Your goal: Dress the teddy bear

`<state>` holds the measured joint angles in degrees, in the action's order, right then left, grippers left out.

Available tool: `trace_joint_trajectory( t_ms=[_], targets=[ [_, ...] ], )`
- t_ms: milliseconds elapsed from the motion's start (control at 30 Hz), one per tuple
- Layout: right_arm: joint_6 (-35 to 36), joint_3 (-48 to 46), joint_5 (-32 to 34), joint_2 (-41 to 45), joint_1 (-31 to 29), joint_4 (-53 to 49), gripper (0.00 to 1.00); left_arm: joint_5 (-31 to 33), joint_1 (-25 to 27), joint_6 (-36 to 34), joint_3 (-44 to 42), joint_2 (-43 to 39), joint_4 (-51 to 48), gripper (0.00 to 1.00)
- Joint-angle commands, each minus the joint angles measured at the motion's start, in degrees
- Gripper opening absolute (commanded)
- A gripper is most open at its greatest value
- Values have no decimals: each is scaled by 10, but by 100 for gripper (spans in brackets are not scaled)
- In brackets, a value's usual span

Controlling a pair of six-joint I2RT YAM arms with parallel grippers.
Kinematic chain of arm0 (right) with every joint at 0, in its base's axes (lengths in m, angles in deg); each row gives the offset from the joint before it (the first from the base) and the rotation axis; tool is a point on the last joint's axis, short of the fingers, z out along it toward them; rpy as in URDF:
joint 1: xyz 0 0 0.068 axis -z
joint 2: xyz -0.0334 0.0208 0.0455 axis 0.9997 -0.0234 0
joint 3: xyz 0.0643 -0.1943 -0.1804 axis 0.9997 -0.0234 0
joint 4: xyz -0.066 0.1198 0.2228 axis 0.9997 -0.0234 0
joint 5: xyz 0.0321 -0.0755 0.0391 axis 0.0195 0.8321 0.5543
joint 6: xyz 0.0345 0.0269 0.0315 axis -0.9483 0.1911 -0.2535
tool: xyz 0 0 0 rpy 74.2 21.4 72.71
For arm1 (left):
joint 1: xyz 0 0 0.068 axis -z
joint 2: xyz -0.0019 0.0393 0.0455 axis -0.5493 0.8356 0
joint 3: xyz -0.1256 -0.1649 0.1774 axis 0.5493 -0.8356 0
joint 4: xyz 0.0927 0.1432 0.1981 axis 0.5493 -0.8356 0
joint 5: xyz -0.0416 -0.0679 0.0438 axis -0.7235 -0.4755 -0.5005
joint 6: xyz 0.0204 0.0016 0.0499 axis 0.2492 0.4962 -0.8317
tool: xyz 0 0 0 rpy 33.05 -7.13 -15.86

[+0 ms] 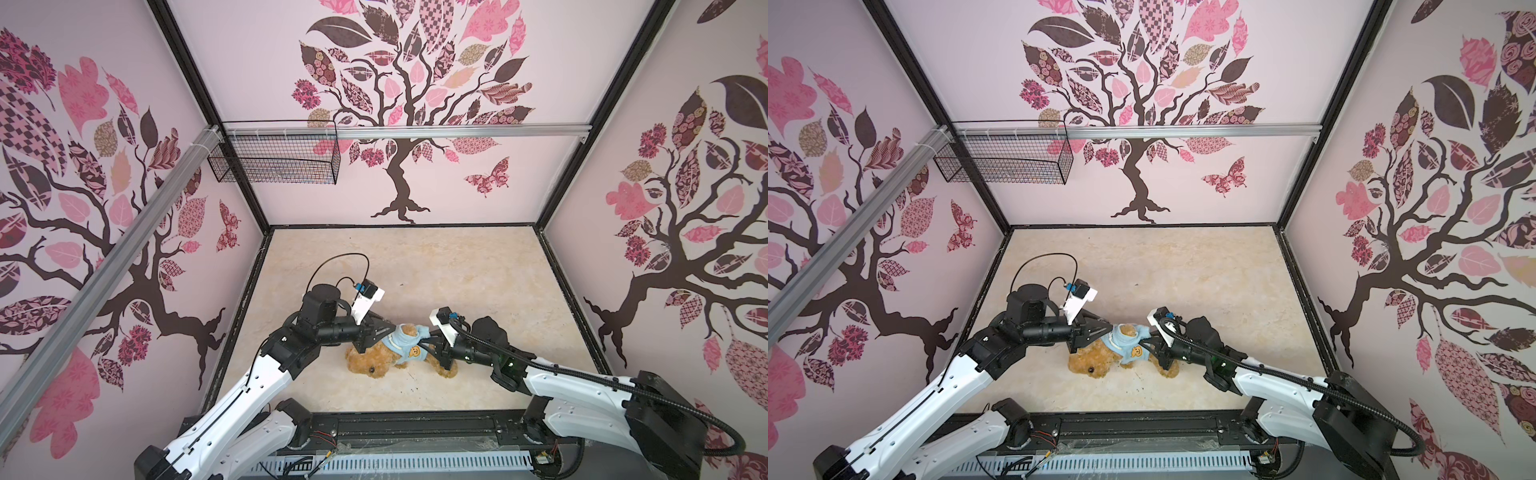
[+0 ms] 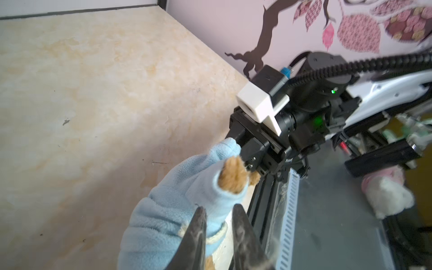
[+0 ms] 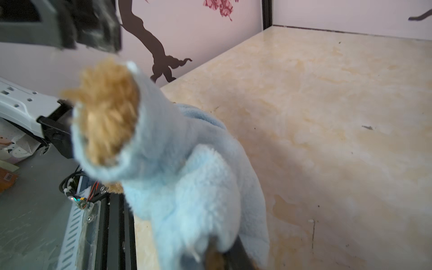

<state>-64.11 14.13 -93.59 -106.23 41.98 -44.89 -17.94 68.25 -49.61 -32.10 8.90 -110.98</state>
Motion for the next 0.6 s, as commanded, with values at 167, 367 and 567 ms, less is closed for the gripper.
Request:
trace_joint_trajectory(
  t_ms=[167,367,567],
  targets=[
    [34,13,-43,4,1,-2,0,23,22,-123,92,33,-86,41],
    [31,8,-43,4,2,6,0,49,73,-158,142,101,-113,38],
    [24,6,-47,1,1,16,0,69,101,-184,180,170,-138,37]
  ],
)
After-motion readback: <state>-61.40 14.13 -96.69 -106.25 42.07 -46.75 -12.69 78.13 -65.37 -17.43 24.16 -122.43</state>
